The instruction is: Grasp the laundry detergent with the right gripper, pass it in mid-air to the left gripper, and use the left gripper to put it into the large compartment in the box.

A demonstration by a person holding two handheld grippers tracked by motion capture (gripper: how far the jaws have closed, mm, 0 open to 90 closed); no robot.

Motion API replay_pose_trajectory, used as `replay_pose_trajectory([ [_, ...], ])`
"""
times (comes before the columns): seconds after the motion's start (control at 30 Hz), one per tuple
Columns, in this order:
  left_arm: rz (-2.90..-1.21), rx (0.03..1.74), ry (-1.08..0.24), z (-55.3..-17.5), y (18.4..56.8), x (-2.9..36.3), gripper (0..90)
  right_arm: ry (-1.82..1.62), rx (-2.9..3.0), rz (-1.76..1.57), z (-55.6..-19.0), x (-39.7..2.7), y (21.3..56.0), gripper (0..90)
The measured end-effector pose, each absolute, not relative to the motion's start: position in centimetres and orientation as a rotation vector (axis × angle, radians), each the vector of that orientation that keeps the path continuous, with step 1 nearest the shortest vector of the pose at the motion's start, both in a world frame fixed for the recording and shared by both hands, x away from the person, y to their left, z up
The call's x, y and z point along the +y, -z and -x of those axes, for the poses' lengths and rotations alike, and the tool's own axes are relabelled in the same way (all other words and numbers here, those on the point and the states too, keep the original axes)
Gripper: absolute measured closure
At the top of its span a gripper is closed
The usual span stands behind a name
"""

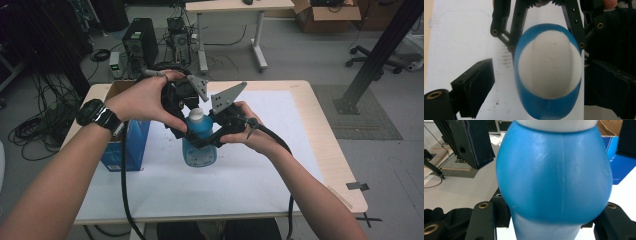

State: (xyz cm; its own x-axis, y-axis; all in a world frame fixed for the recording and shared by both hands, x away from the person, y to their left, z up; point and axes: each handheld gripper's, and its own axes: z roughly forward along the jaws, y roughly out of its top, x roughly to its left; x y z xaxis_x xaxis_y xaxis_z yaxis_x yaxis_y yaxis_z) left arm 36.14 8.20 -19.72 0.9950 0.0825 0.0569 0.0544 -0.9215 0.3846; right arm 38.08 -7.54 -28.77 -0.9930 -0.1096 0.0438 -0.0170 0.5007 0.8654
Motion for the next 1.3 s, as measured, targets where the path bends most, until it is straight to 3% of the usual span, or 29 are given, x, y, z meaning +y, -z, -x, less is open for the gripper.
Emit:
replay_pose_trajectory([
  [1.3,-2.765,0.116,-0.094,-36.04,19.76,7.94,19.6,1.520,-2.653,-0.112,-37.74,-7.59,28.75,43.2],
])
